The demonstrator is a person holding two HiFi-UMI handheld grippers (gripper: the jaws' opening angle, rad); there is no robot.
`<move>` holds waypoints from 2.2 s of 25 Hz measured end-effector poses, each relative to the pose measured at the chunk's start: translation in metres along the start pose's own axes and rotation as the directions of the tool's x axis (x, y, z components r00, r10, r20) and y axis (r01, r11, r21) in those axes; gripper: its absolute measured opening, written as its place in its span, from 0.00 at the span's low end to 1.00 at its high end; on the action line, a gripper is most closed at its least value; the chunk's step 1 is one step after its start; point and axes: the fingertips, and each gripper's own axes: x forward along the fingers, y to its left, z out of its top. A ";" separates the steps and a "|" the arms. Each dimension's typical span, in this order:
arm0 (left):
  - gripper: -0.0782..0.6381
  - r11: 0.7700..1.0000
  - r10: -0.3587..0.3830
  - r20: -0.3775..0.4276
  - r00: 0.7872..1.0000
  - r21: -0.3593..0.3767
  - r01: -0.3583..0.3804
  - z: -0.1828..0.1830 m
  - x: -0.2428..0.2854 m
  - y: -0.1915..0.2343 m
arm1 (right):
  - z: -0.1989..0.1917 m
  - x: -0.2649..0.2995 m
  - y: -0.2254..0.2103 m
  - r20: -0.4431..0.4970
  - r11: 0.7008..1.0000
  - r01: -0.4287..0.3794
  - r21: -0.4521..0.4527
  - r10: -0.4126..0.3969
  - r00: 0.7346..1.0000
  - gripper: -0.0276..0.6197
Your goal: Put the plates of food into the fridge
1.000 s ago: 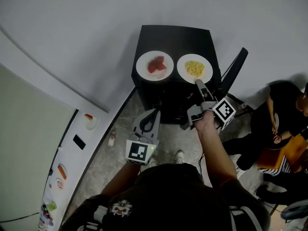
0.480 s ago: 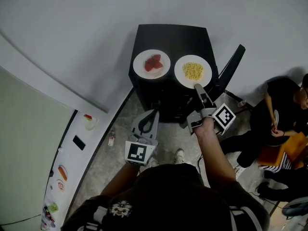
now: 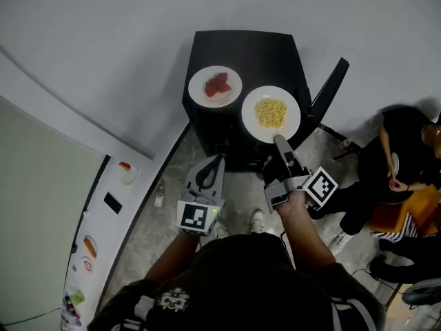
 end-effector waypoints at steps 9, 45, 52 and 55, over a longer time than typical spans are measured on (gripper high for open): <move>0.14 1.000 0.015 -0.088 0.996 -0.004 -0.016 -0.032 -0.013 0.013 | -0.038 -0.036 -0.025 -0.048 0.999 0.053 0.009 -0.053 0.997 0.10; 0.14 0.999 0.047 -0.148 0.988 0.003 -0.047 -0.071 0.004 0.032 | 0.010 0.036 -0.198 0.131 0.966 0.252 0.066 -0.259 0.957 0.09; 0.14 0.999 0.052 -0.145 0.988 0.016 -0.050 -0.070 0.001 0.033 | 0.021 0.057 -0.203 0.157 0.968 0.242 0.060 -0.249 0.956 0.09; 0.14 0.998 0.063 -0.142 0.988 0.021 -0.060 -0.070 -0.001 0.037 | 0.026 0.063 -0.207 0.171 0.967 0.245 0.075 -0.254 0.952 0.09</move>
